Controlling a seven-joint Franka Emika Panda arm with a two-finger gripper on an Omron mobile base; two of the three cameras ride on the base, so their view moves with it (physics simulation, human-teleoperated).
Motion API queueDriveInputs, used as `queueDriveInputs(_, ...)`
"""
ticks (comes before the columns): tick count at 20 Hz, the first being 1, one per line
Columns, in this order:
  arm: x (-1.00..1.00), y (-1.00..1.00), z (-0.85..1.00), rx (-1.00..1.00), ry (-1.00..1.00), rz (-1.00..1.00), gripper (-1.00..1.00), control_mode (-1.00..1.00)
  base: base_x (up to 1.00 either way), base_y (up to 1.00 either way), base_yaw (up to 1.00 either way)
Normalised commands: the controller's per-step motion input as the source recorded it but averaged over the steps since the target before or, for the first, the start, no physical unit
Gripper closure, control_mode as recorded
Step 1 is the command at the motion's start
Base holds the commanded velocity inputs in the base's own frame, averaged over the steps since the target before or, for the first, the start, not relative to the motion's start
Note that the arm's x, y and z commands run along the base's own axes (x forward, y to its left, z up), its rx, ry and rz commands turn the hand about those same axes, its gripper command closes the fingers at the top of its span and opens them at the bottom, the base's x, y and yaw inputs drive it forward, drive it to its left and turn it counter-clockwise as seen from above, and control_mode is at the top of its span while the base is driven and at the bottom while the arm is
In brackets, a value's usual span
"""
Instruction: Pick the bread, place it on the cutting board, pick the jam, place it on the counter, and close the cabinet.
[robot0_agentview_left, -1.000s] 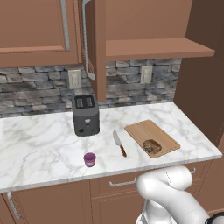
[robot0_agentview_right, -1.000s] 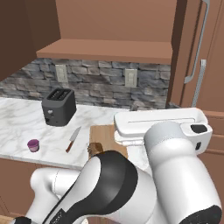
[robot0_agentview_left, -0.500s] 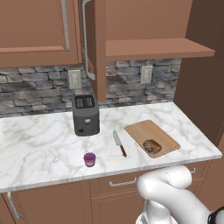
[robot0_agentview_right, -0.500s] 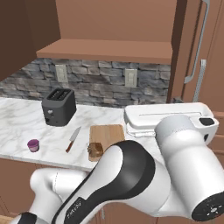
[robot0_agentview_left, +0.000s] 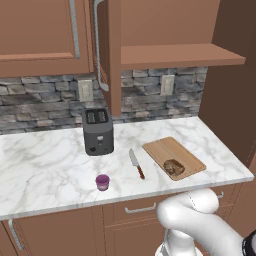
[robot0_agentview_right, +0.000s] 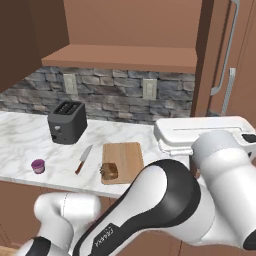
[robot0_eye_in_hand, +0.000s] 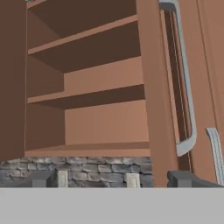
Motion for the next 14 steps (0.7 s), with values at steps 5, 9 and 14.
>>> queueDriveInputs(5, 0.04, -0.16, 0.0, 0.01, 0.0, 0.04, -1.0, -1.0, 0.0, 0.0, 0.0)
queueDriveInputs(9, 0.11, -0.16, 0.0, 0.01, 0.0, 0.04, -1.0, -1.0, 0.0, 0.0, 0.0)
queueDriveInputs(14, 0.07, -0.18, 0.0, 0.01, 0.0, 0.05, -1.0, -1.0, 0.0, 0.0, 0.0)
